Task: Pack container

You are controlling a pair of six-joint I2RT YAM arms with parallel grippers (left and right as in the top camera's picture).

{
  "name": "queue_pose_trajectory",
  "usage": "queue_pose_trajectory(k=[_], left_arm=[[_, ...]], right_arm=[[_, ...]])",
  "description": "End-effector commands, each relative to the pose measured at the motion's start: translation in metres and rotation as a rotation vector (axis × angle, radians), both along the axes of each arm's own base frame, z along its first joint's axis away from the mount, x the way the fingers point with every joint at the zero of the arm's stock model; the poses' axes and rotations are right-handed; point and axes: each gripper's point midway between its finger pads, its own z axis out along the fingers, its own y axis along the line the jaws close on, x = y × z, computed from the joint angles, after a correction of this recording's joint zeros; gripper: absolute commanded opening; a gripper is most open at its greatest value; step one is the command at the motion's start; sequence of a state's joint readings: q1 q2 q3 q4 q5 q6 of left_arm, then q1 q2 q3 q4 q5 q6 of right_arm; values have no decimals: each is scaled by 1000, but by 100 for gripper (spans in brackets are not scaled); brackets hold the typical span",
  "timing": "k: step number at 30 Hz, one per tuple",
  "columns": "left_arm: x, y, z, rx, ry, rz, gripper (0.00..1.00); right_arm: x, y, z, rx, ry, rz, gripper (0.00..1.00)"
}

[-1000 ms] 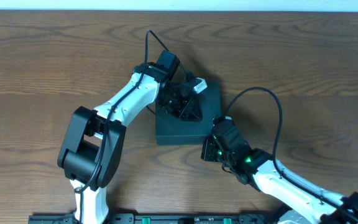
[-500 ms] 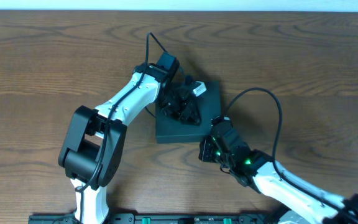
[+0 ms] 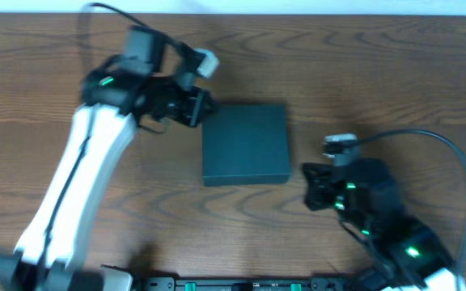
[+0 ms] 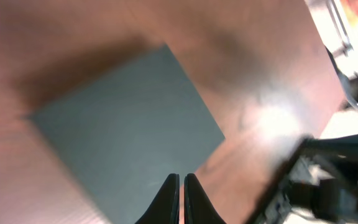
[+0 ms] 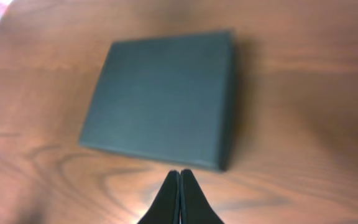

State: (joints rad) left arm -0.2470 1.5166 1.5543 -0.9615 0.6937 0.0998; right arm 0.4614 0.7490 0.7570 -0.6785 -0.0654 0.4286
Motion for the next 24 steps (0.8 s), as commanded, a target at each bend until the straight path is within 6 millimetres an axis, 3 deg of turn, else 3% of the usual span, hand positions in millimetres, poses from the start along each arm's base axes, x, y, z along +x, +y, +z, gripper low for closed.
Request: queue_pose_trajectory(k=[1, 4, 7, 13, 15, 16, 17, 18, 24], left_arm=[[-17, 30, 35, 69, -110, 118, 6], [-53, 53, 64, 127, -210, 178, 6], [-88, 67, 79, 141, -252, 204, 6], [-139, 88, 87, 170, -290, 240, 6], [-148, 92, 87, 172, -293, 248, 6], [-152, 92, 86, 173, -289, 248, 17], [-155, 93, 85, 173, -279, 251, 43], [-158, 94, 83, 172, -262, 257, 96], [-176, 98, 65, 180, -116, 298, 95]], right_arm=[[-1, -35, 41, -166, -125, 19, 1], [-1, -36, 57, -136, -145, 84, 1], [9, -43, 58, -97, -137, 68, 1], [20, -35, 52, -10, -99, 157, 1], [27, -38, 47, -22, -85, 138, 24], [29, -38, 45, -20, -74, 132, 47], [30, -38, 43, -4, -56, 118, 76], [31, -38, 41, 18, -32, 99, 99], [32, -39, 22, 67, 87, 46, 99]])
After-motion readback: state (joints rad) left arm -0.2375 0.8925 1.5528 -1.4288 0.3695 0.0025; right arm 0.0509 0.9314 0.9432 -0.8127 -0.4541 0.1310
